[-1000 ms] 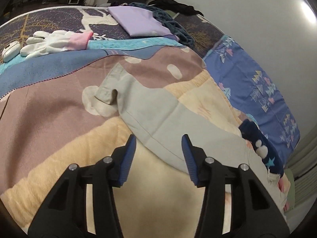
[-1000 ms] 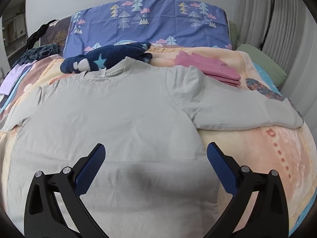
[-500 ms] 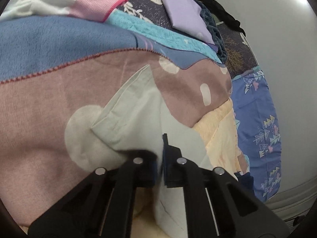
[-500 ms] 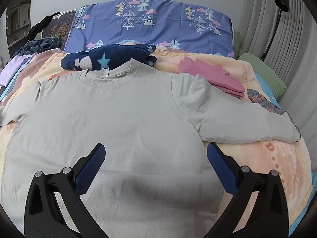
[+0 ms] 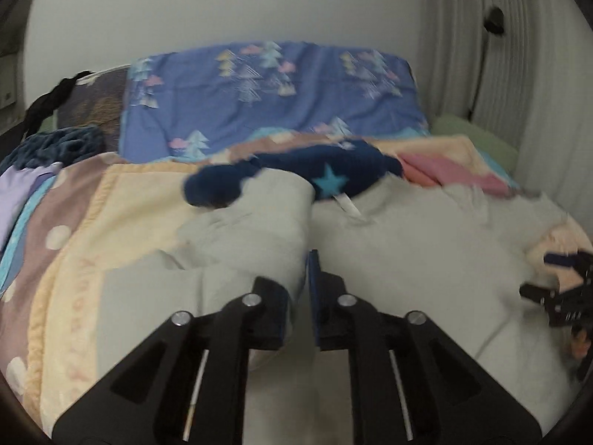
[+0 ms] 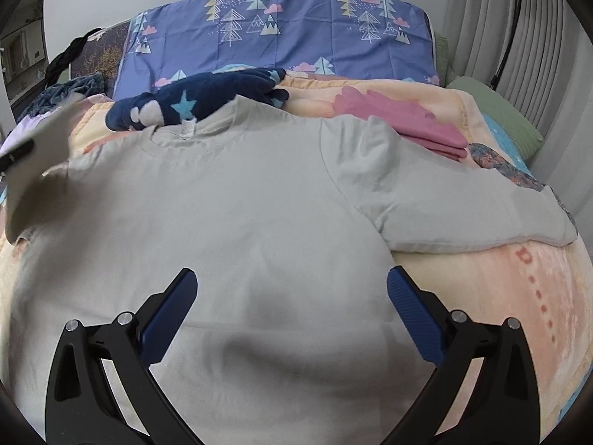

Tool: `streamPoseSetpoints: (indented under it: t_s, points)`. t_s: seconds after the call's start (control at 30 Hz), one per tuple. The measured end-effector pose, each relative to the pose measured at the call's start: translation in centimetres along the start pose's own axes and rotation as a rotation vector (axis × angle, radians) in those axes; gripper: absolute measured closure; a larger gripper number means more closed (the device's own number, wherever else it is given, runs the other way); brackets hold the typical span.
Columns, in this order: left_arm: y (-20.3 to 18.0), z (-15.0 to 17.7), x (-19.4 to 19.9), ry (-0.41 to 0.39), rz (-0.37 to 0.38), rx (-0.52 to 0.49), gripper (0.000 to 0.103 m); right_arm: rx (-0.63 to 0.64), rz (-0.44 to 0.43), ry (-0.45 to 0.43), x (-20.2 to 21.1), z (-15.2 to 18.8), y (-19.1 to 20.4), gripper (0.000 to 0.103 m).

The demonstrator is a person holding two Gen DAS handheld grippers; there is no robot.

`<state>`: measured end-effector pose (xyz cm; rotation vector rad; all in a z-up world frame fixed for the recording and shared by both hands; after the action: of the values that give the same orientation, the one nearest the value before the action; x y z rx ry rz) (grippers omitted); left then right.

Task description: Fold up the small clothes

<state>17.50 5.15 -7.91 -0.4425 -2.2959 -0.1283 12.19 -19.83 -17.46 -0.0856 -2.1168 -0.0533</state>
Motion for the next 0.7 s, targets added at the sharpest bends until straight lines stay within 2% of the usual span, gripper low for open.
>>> streamPoseSetpoints:
  t_s: [0.03,0.13,0.23,0.33,0.47,0.57,0.6,0.63,0.7]
  points:
    - [-1.4,0.8,-1.2,0.028,0.006,-0.028,0.064,-0.011,0.006,0.004,-0.1,0.2,-0.7,0.001]
    - [-3.1,3.1,-3.0,0.102,0.047,-0.036,0.056,-0.034,0.008,0.006,-0.2,0.3,-1.9,0.001]
    - [-2.0,4.0,-2.6,0.119,0.041,-0.021,0.046,-0.030,-0.058,0.016,-0.4,-0.3,-1.3,0.001]
    - [-1.3,5.0,-1.7,0.119,0.046,0.004,0.042,0.008,-0.170,0.026,-0.7,-1.3,1.4,0.012]
    - [-0.7,4.8,-2.6,0.143,0.034,0.033,0.039,0.071,-0.271,0.077,-1.8,-2.6,5.3,0.039]
    - [0.1,3.6,-4.7,0.165,0.077,0.087,0.039,0.071,-0.370,0.138,-2.9,-3.9,7.6,0.042]
    - [0.2,3.3,-5.6,0.178,0.105,0.106,0.044,0.064,-0.401,0.163,-3.4,-4.5,8.1,0.042]
    - [0.2,3.1,-6.4,0.197,0.132,0.118,0.070,0.045,-0.445,0.195,-4.0,-5.4,8.7,0.042]
    - [0.0,3.1,-8.0,0.247,0.204,0.165,0.102,0.011,-0.486,0.226,-4.7,-6.8,9.3,0.042]
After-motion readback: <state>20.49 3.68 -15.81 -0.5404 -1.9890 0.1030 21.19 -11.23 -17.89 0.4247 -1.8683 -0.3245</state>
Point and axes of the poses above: each gripper's, at about its wrist camera, not at the fingertips, and x roughly against the way its jaws point, y to its left, z to its underside, the point moved 8 cm from there along -x, roughly the way its jaws point, and after that the axes turned 11 degrees about y, right-handed, at the moved point
